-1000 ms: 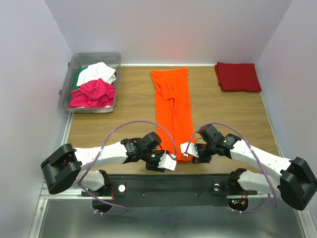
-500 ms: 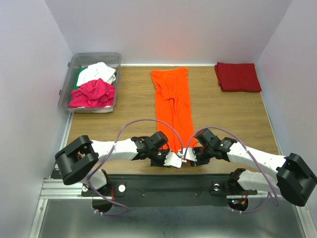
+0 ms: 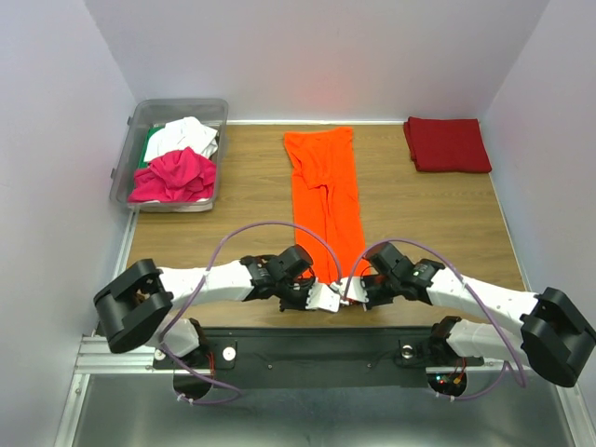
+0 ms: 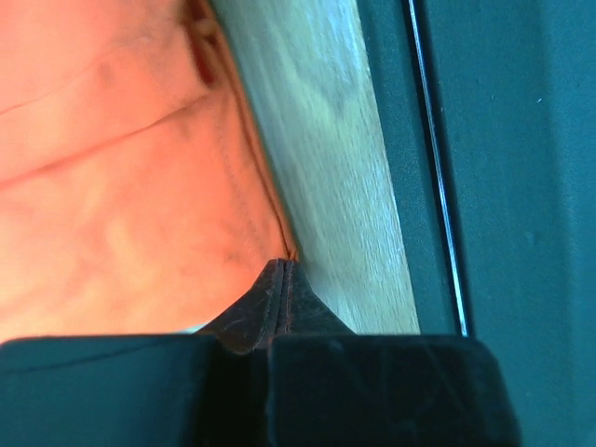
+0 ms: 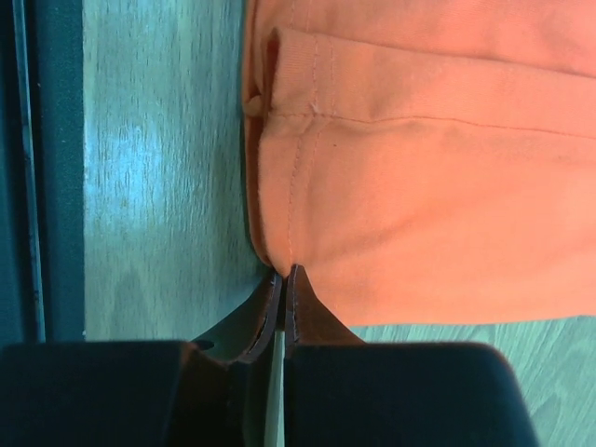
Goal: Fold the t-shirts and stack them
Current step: Fold the tshirt
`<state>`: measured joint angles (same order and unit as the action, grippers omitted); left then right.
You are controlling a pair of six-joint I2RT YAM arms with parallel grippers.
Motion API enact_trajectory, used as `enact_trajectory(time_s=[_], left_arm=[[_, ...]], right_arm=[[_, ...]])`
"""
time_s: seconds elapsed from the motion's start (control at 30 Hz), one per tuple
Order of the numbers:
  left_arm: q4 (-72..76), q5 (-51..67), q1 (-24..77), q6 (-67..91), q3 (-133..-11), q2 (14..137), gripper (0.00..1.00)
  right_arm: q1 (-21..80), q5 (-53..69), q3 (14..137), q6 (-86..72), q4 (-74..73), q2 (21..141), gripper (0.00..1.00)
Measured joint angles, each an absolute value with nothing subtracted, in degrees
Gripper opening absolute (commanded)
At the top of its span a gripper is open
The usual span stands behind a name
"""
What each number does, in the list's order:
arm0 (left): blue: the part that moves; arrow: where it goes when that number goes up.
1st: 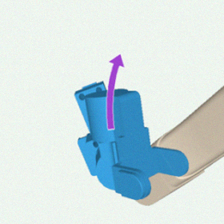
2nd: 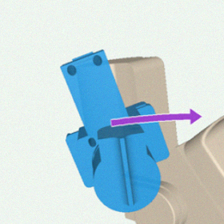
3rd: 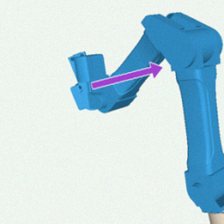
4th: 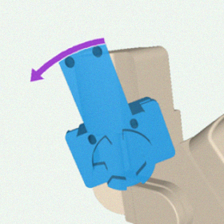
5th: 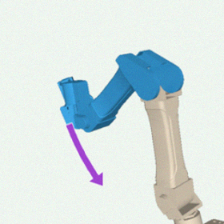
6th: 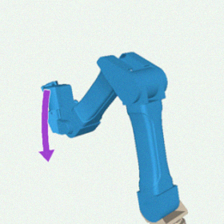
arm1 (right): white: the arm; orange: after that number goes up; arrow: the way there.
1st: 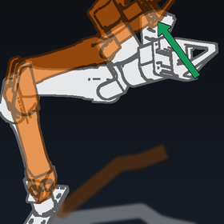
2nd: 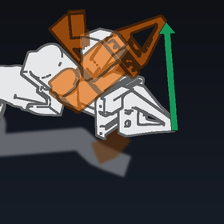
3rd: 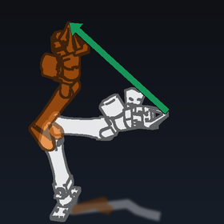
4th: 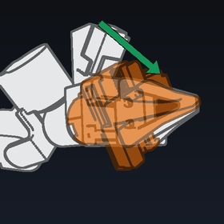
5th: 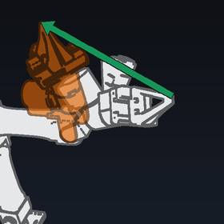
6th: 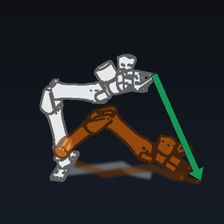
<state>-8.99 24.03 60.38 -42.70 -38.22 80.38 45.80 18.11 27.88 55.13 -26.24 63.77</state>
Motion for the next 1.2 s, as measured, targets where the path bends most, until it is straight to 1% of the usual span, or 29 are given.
enact_trajectory(time_s=[0.23, 0.47, 0.57, 0.7, 0.87, 1.03, 1.2], left_arm=[[-12.58, 25.17, 59.86, -40.49, -38.28, 70.15, 0.0], [-18.39, 28.29, 59.86, -40.71, -39.16, 65.78, 0.0], [-21.56, 30.81, 57.54, -41.1, -42.13, 65.41, 0.0], [-23.51, 34.15, 49.82, -41.98, -45.71, 65.65, 0.0], [-24.1, 37.17, 41.21, -44.29, -50.0, 69.47, 0.0], [-24.93, 39.07, 36.21, -47.05, -54.22, 75.37, 0.0], [-24.62, 39.59, 31.16, -49.25, -61.3, 83.02, 0.0]], right_arm=[[46.22, 18.06, 33.39, 53.3, -31.24, 61.82, 0.01], [49.12, 19.38, 37.45, 48.62, -38.7, 56.64, 0.01], [49.76, 18.98, 39.46, 46.7, -40.14, 56.62, 0.01], [49.82, 16.82, 40.16, 46.02, -40.25, 57.12, 0.01], [46.37, 15.77, 43.4, 46.52, -40.21, 61.91, 0.01], [35.73, 17.52, 52.75, 51.03, -38.89, 71.61, 0.01], [29.69, 19.18, 61.91, 55.88, -37.85, 81.6, 0.01]])
